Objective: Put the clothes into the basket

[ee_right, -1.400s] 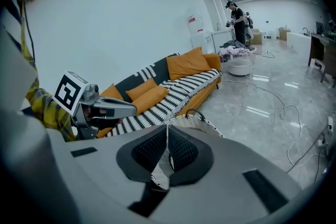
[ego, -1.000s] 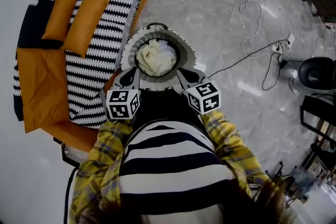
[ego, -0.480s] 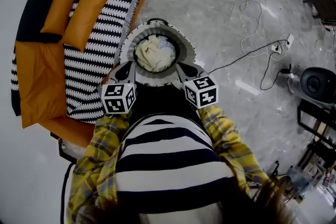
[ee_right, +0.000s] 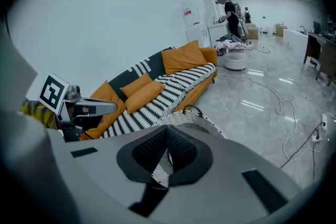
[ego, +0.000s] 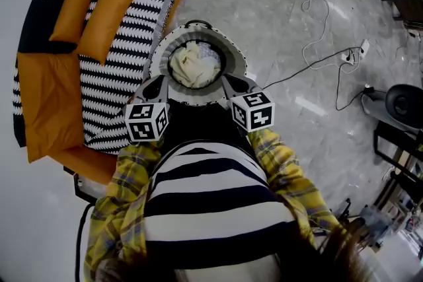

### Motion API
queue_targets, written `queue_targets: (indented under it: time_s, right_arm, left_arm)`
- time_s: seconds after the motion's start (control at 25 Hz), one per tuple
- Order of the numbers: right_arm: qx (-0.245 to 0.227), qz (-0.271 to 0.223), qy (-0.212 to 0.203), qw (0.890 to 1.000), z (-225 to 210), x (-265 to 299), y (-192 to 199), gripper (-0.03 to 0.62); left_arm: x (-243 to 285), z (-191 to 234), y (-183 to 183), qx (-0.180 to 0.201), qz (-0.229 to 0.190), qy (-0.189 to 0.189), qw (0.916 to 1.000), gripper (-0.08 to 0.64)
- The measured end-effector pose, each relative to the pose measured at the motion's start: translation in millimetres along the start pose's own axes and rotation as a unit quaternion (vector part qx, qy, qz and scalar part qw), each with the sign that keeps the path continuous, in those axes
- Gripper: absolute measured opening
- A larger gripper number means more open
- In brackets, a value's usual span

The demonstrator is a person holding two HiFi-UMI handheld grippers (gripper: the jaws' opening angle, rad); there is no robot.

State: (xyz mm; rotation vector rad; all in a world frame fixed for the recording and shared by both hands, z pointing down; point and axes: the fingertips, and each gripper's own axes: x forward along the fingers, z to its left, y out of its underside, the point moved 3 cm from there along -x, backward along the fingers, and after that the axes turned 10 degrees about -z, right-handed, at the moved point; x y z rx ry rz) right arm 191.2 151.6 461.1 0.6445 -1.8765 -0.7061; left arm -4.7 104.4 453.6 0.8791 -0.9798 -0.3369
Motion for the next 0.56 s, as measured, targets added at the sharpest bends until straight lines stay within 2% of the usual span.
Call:
queue_targets:
  time_s: [0.56]
  right_arm:
    - [0.011,0.004,0.008,1.000,-0.9,6.8,1.4,0.026]
  left_arm:
    - [7.8,8.3,1.1,0.004,0.020,0.009,0.9998,0.023]
